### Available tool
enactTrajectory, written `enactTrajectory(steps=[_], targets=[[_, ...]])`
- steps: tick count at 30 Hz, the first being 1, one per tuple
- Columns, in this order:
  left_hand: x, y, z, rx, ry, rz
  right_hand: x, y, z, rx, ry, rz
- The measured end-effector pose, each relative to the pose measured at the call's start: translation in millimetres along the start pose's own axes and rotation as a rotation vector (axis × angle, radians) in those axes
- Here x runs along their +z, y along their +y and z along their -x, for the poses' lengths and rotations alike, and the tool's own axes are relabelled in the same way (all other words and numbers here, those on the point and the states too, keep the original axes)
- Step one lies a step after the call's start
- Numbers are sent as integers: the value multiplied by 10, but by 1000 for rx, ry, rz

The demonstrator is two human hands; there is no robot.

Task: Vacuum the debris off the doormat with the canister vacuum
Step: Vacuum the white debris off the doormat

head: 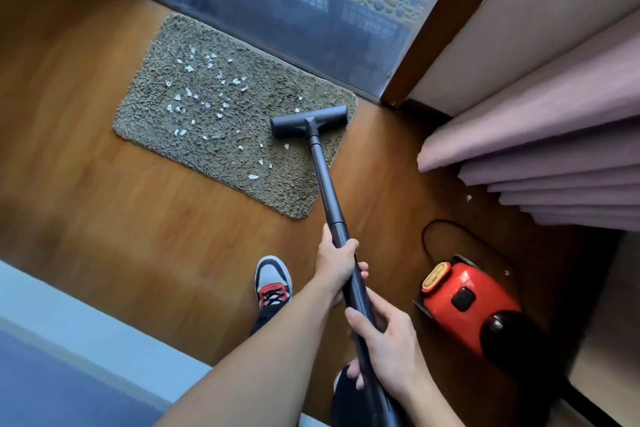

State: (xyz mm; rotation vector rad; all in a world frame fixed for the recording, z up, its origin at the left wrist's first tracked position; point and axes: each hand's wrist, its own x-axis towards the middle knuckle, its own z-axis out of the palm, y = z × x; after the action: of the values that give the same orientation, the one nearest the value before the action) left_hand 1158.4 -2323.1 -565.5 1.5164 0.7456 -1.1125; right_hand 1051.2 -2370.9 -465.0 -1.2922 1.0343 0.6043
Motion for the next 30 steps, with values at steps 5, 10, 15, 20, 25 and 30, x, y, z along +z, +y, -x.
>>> enactTrajectory(steps=[5, 10, 15, 20, 25, 30], targets=[[-37, 255, -198, 6, 3, 12, 55, -224, -205, -7, 13, 25], [-101, 573, -443, 10, -11, 55, 132, -478, -471, -56, 32, 23], [-211, 852, -674, -10, -29, 73, 248, -719, -673, -83, 40, -8], [-206, 907, -727, -18, -34, 83, 234, -789, -707, -86, 39, 1], [-137, 754, -611, -27, -35, 82, 172, -676, -556, -86, 38, -18], [-41, 436, -374, -33, -39, 64, 75, -431, -277, -93, 30, -12]])
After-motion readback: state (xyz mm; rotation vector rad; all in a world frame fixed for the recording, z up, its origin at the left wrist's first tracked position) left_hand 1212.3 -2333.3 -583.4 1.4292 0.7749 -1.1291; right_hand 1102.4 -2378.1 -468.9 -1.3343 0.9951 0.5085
